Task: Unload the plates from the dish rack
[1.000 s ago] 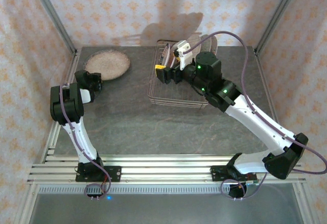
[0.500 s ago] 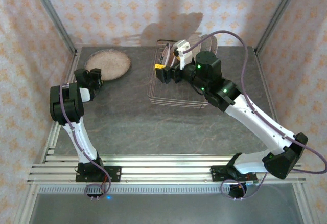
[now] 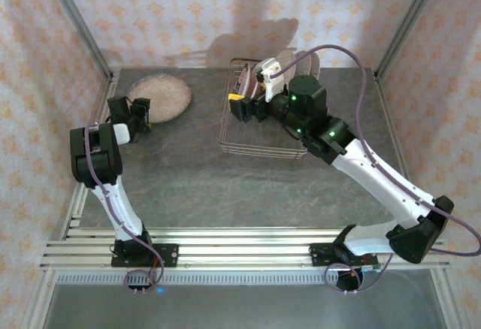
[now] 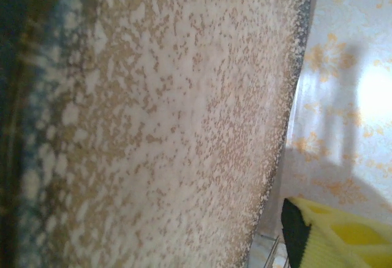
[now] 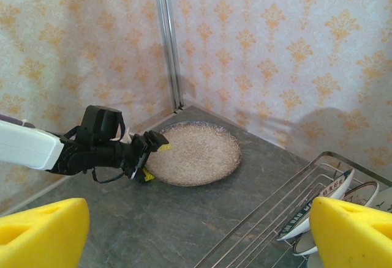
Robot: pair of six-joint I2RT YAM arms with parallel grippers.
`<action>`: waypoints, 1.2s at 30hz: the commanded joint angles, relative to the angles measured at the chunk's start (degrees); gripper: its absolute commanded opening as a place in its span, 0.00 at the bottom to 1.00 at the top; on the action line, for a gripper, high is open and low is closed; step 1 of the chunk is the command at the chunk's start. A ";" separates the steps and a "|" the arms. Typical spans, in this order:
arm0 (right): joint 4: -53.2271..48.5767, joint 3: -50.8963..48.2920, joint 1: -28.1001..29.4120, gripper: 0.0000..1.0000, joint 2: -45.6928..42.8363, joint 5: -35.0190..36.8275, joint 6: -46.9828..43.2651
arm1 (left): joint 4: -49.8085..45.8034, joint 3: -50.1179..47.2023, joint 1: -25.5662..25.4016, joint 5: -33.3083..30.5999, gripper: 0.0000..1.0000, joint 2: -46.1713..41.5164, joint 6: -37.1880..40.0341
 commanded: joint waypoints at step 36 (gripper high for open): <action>-3.06 4.97 -0.23 0.87 -3.07 40.88 5.08 | -47.10 11.29 -8.11 -15.20 0.93 -19.71 8.36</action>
